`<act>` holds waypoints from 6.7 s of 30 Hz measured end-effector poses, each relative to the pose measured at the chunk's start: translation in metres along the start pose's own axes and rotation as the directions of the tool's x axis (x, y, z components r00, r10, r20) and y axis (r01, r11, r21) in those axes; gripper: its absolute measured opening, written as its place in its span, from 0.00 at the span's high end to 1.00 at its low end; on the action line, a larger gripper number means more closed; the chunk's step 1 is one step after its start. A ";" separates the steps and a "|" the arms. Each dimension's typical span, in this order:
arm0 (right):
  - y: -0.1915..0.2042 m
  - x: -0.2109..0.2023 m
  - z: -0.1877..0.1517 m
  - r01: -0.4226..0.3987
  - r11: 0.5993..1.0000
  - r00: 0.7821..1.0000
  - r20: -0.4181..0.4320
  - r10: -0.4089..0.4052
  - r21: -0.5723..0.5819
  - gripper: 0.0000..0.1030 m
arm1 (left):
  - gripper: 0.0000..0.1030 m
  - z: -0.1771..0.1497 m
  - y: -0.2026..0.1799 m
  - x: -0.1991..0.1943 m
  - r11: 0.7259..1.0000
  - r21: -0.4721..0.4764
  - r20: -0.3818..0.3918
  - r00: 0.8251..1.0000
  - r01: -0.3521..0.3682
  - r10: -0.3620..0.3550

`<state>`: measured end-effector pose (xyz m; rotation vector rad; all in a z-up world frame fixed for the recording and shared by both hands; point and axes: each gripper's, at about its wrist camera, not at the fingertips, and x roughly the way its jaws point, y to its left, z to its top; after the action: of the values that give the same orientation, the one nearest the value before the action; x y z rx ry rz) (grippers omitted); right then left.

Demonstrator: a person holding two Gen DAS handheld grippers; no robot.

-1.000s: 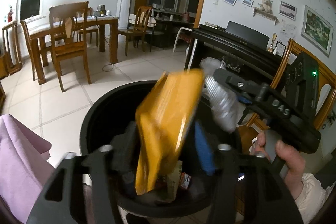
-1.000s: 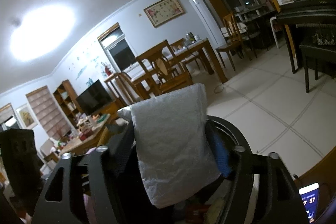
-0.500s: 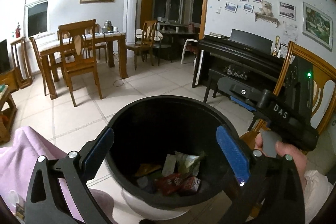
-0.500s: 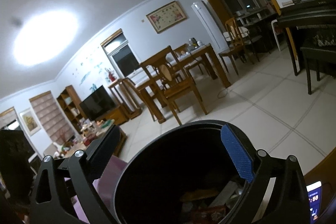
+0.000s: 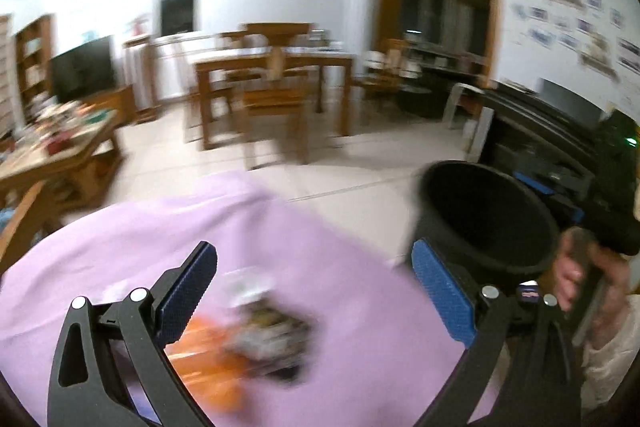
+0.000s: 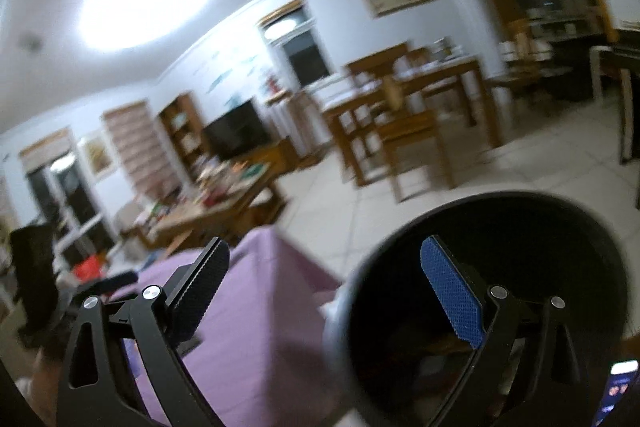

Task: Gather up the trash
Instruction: 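Grasp the green Doublemint can with the left tool while the right tool grasps the purple spray bottle, then carry the green can and purple bottle over the black bin, then open both tools over the bin to drop the can and bottle, then grasp the blue tube with the left tool while the right tool grasps the black battery card, then carry the blue tube and battery card over the black bin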

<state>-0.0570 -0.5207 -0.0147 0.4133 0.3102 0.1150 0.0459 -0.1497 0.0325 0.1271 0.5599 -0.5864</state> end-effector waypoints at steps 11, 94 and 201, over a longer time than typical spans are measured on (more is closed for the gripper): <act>0.198 0.100 -0.025 -0.300 0.946 0.898 -0.370 0.237 -0.123 0.40 | 0.39 -0.043 0.159 -0.013 0.968 -0.126 -0.224 0.957 -0.218 0.186; -0.142 -0.074 0.003 0.311 0.948 0.936 0.151 -0.317 0.062 0.75 | 0.70 0.022 -0.190 0.104 0.931 0.038 -0.072 0.930 0.364 -0.361; 0.137 0.077 -0.024 -0.243 0.959 0.922 -0.342 0.182 -0.144 0.39 | 0.84 -0.079 0.091 -0.047 0.971 -0.160 -0.209 0.968 -0.177 0.142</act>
<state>0.0018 -0.3738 -0.0005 0.2409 0.5764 0.4271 0.0282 -0.0300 -0.0129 0.0605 0.7831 -0.3659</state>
